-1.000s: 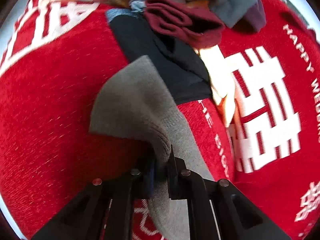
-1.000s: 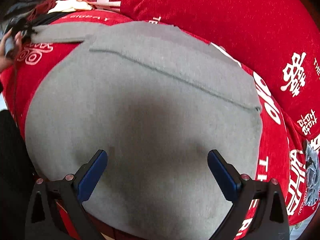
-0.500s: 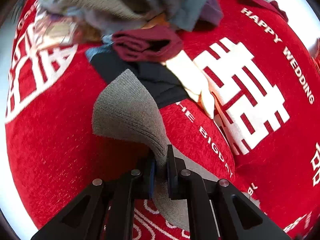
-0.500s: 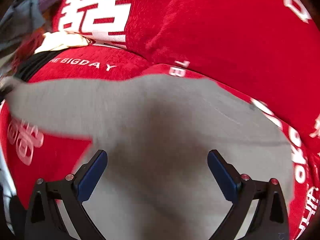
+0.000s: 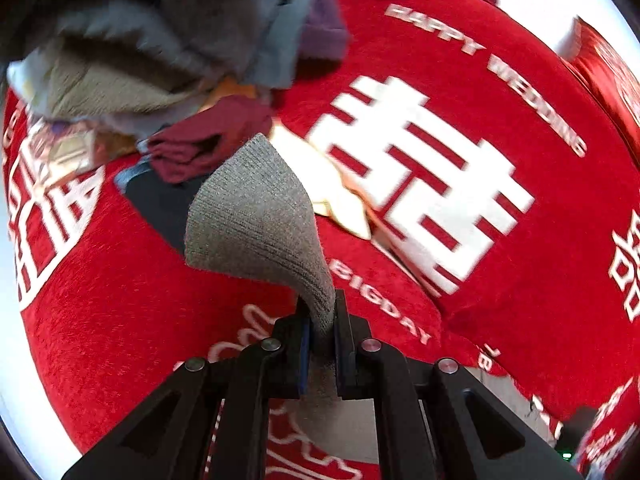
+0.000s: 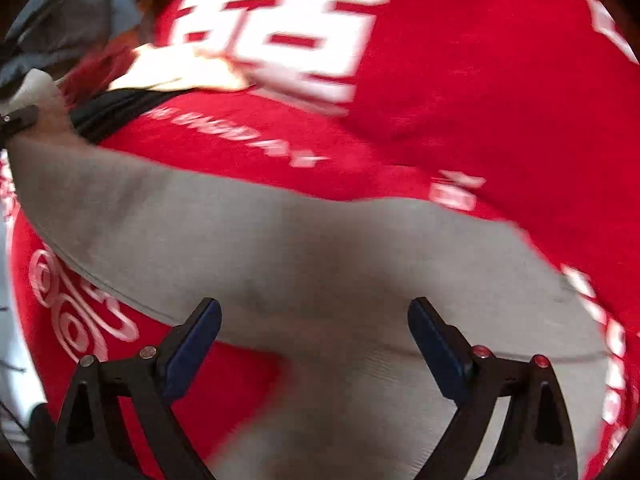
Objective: Fold small clothes
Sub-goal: 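Grasp the other sleeve with the left gripper and lift it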
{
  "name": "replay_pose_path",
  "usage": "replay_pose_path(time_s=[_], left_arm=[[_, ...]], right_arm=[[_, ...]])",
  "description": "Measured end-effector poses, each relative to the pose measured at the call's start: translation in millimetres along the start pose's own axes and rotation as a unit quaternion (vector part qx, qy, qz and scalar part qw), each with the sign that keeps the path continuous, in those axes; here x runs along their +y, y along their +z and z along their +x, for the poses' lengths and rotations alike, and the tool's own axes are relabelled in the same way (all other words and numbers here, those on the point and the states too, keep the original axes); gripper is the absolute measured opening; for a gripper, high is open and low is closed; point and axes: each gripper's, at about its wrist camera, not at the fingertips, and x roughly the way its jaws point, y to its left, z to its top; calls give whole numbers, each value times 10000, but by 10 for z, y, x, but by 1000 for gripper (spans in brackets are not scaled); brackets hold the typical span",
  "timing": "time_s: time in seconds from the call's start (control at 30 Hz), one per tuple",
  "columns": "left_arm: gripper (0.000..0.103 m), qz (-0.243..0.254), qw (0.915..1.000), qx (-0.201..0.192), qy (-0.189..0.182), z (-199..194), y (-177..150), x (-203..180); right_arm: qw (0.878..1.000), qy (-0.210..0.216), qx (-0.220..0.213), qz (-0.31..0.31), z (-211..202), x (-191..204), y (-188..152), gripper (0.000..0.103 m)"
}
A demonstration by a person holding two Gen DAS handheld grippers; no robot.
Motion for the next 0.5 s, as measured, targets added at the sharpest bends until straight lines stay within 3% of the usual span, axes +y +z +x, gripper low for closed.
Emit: replay_pose_path(time_s=[0.17, 0.37, 0.5], left_arm=[[10, 543, 9982, 200, -140, 0, -195, -679], [10, 1227, 9904, 491, -407, -34, -565, -1729], [10, 1753, 9801, 518, -769, -222, -881, -2547]], right_arm=[[9955, -741, 104, 576, -283, -931, -655, 95], [9813, -920, 83, 1687, -761, -1954, -1486, 95], [9738, -1044, -127, 2015, -995, -2339, -1762, 95]])
